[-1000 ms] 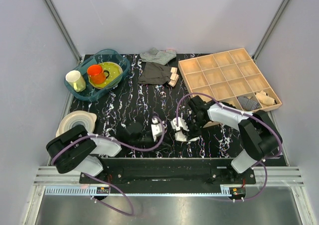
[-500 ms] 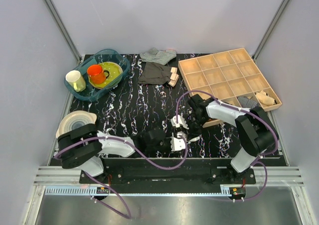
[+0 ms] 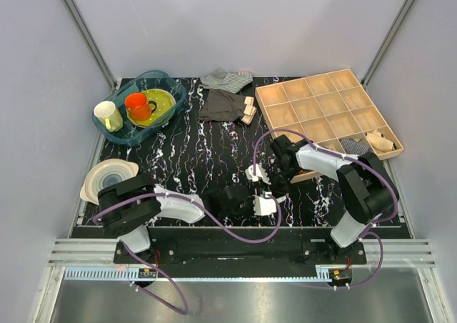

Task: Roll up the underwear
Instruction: Roll the underwear to the center of the board.

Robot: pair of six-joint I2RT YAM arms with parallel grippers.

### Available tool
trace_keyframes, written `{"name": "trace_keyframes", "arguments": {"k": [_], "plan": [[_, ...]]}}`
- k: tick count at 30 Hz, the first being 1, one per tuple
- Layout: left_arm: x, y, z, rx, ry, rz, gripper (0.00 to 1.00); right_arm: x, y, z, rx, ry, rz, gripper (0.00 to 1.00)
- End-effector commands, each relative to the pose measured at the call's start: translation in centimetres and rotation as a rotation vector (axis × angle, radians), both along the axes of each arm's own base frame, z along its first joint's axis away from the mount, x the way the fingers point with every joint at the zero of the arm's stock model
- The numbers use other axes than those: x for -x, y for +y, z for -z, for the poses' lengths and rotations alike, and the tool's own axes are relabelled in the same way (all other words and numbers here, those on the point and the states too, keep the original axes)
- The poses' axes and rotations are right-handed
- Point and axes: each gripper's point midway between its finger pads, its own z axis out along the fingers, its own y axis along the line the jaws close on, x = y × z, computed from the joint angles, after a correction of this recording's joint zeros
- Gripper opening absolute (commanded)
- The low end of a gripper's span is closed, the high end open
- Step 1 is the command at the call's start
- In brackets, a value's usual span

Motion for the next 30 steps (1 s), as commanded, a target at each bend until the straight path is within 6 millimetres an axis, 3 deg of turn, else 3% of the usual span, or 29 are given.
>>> {"name": "trace_keyframes", "arguments": {"k": [1, 7, 12, 18, 20, 21, 23, 30], "plan": [[-1.1, -1.6, -1.3, 0.028, -0.056, -0.009, 0.50, 0.5, -0.5, 0.1, 0.022, 0.048, 0.022, 0.17], [-1.6, -1.8, 0.7, -0.033, -0.032, -0.029, 0.49, 0.6, -0.6, 0.1, 0.020, 0.058, 0.036, 0.18], [-1.7, -1.0, 2.7, -0.107, -0.003, -0.060, 0.29, 0.4, -0.7, -0.3, 0.014, 0.065, 0.056, 0.22], [-1.4, 0.4, 4.2, -0.145, 0.027, -0.097, 0.16, 0.6, -0.7, -0.9, -0.006, 0.095, 0.083, 0.25], [-1.3, 0.6, 3.8, -0.107, 0.032, -0.110, 0.23, 0.5, -0.8, -0.9, -0.009, 0.097, 0.096, 0.26], [-1.2, 1.1, 3.7, -0.073, 0.024, -0.121, 0.33, 0.5, -0.9, -0.8, -0.007, 0.098, 0.098, 0.26], [-1.2, 1.4, 2.4, -0.017, 0.009, -0.130, 0.36, 0.5, -1.1, -0.6, 0.002, 0.101, 0.101, 0.26], [-1.3, 2.2, 1.1, -0.015, -0.037, -0.128, 0.38, 0.6, -1.0, -0.7, -0.003, 0.108, 0.108, 0.29]]}}
